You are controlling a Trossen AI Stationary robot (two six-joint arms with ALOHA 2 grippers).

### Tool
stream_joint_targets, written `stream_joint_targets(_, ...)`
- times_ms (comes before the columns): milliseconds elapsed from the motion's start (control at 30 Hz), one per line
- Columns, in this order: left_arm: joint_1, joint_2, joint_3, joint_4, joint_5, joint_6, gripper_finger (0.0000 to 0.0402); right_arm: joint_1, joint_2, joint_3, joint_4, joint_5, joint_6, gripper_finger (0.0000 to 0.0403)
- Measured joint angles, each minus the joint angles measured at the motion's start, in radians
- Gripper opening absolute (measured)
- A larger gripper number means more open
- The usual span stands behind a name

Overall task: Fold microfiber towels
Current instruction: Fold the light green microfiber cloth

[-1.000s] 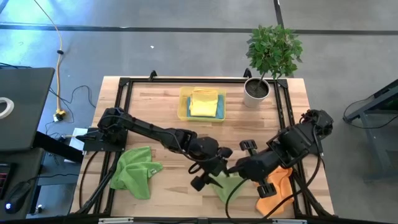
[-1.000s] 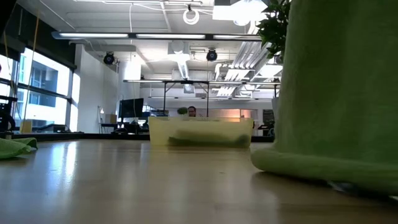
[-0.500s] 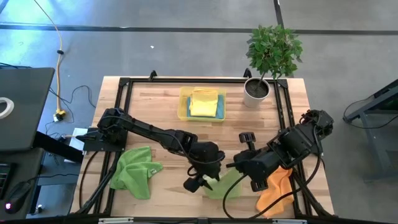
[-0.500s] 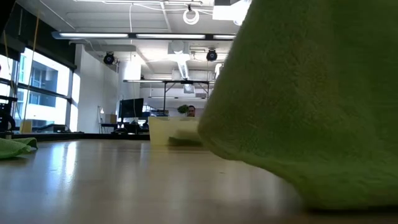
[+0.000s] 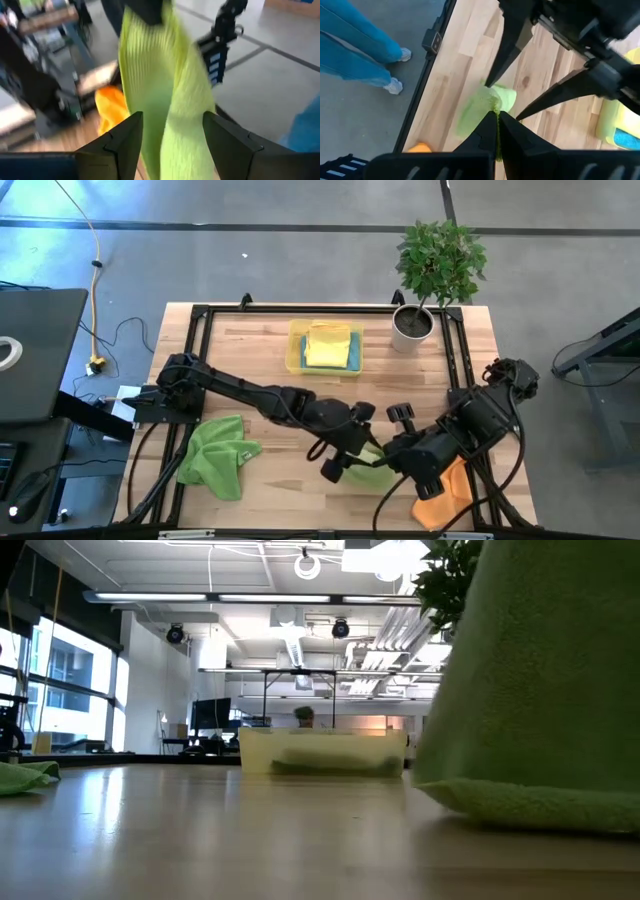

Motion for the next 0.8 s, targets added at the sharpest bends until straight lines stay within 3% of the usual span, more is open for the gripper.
stream_joint_targets(400, -0.008, 0.0, 0.0, 0.172, 0.056, 0.127, 0.0197, 0.002, 0.0, 0.0, 0.0, 0.001, -0.034, 0.0)
stream_joint_targets(600, -0.014, 0.0, 0.0, 0.13, 0.215, 0.107, 0.0197, 0.001, 0.0, 0.0, 0.0, 0.0, -0.045, 0.0)
stream_joint_targets(800, -0.028, 0.0, 0.0, 0.049, 0.263, 0.09, 0.0197, 0.001, 0.0, 0.0, 0.0, 0.008, -0.052, 0.0)
